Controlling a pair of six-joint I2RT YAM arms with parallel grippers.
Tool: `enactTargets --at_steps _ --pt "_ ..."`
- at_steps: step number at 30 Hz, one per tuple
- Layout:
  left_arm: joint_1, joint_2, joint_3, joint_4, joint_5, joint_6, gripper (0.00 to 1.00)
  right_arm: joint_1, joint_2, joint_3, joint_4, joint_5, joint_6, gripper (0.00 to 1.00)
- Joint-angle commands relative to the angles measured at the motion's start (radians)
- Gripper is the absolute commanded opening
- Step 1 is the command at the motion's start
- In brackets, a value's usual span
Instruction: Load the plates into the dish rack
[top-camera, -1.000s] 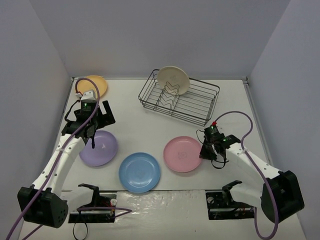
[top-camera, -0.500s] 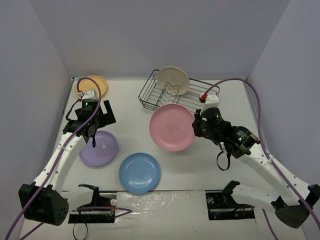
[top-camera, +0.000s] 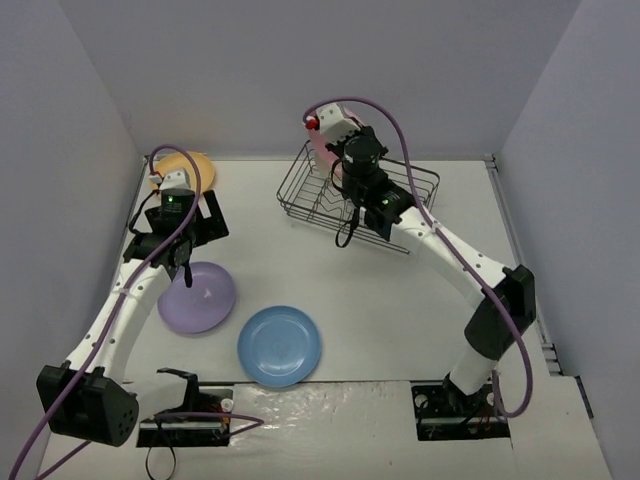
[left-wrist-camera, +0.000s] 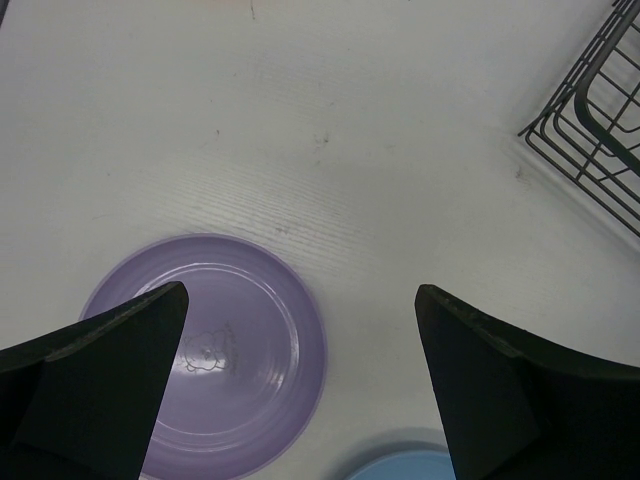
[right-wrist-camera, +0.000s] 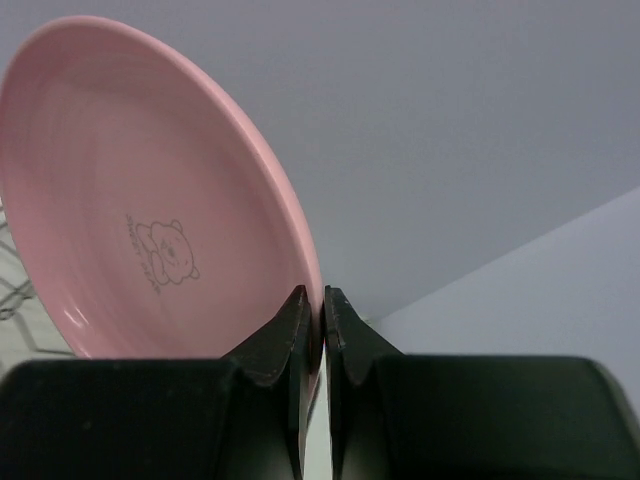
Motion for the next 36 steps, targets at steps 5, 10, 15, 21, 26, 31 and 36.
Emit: enactTargets --at_steps 5,10,15,21,26,31,36 --pt "0.013 -0.007 0.065 -0.002 -0.08 0.013 0.97 -0.103 0.177 0.145 0.328 -0.162 -0.41 0.0" --pt "0.013 0.006 0.076 -0.008 -0.089 0.008 0.97 -0.129 0.27 0.221 0.294 -0.239 -0.437 0.0" --pt "0.012 0.016 0.082 -0.018 -0.101 0.004 0.97 -0.138 0.315 0.251 0.272 -0.296 -0.461 0.0" --pt "0.012 0.011 0.08 -0.031 -0.12 0.002 0.97 -0.162 0.357 0.271 0.235 -0.37 -0.471 0.0" --pt "0.013 0.009 0.08 -0.031 -0.128 0.004 0.97 -0.173 0.377 0.273 0.219 -0.407 -0.477 0.0" --pt "0.012 0.018 0.082 -0.031 -0.133 0.008 0.97 -0.184 0.399 0.264 0.235 -0.405 -0.488 0.0" --pt "0.013 0.033 0.082 -0.028 -0.135 0.01 0.97 -0.186 0.415 0.254 0.24 -0.407 -0.488 0.0"
